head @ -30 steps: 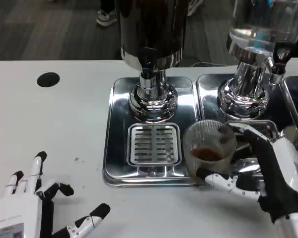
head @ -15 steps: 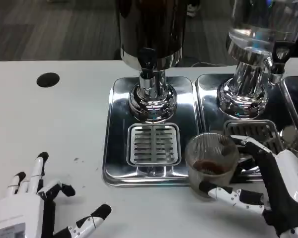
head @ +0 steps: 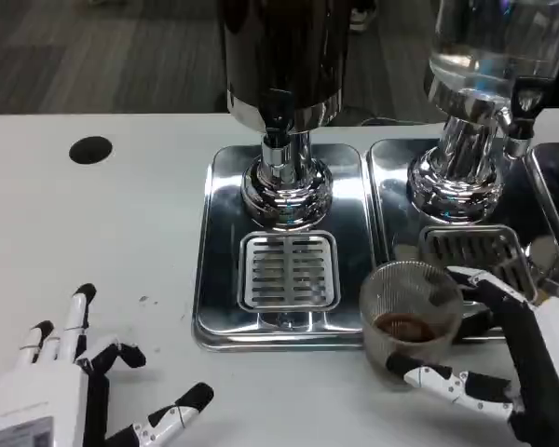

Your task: Grasp the cup under the faucet to collect the drink, then remove the cup.

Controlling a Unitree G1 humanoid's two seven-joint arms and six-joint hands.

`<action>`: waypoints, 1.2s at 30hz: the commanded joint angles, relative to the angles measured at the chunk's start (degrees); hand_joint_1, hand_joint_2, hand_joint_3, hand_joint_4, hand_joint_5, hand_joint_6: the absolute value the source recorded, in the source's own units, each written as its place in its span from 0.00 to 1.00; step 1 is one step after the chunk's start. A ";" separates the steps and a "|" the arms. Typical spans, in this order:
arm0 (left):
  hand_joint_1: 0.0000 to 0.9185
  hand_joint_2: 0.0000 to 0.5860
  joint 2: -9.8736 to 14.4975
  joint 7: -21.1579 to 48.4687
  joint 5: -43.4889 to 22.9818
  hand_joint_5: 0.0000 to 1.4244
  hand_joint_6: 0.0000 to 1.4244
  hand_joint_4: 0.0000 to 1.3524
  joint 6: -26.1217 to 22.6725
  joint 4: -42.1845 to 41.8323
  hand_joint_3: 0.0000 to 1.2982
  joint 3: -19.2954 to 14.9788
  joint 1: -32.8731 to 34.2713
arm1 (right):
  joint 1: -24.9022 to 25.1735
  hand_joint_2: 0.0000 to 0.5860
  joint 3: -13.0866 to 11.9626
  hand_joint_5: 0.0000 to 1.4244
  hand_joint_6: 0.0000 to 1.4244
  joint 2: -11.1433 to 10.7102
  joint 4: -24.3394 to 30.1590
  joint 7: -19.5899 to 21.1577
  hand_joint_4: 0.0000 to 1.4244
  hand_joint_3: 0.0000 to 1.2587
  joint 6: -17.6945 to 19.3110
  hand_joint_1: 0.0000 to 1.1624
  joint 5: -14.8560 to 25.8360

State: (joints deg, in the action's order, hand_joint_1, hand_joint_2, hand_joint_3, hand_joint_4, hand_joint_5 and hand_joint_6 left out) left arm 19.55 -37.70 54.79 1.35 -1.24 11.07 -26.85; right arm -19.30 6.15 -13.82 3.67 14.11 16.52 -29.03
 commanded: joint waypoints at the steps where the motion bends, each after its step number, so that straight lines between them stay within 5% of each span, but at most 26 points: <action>1: 0.00 0.14 -0.10 -0.27 0.99 0.15 0.10 0.00 -0.77 -0.38 0.49 0.98 0.63 | -0.31 0.32 -1.31 0.46 0.35 0.12 2.01 1.41 0.57 0.57 3.01 0.73 0.77; 25: 0.00 0.14 0.32 -0.09 0.36 0.15 0.10 0.00 -1.47 -0.25 0.46 1.46 0.77 | -2.01 0.32 0.05 0.46 0.35 0.24 -4.96 3.83 0.56 0.56 8.10 0.73 -1.14; 36: 0.00 0.14 0.35 0.55 -1.98 0.16 0.10 0.00 0.06 0.06 0.44 1.09 0.66 | -0.19 0.28 -0.38 0.35 0.28 -1.65 -11.26 2.39 0.38 0.35 14.25 0.68 2.28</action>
State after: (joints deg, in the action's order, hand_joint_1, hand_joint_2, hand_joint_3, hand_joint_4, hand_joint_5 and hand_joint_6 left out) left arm 19.62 -37.68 54.17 0.48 -1.26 12.36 -26.22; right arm -20.31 6.08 -14.65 -7.06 16.36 28.13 -27.47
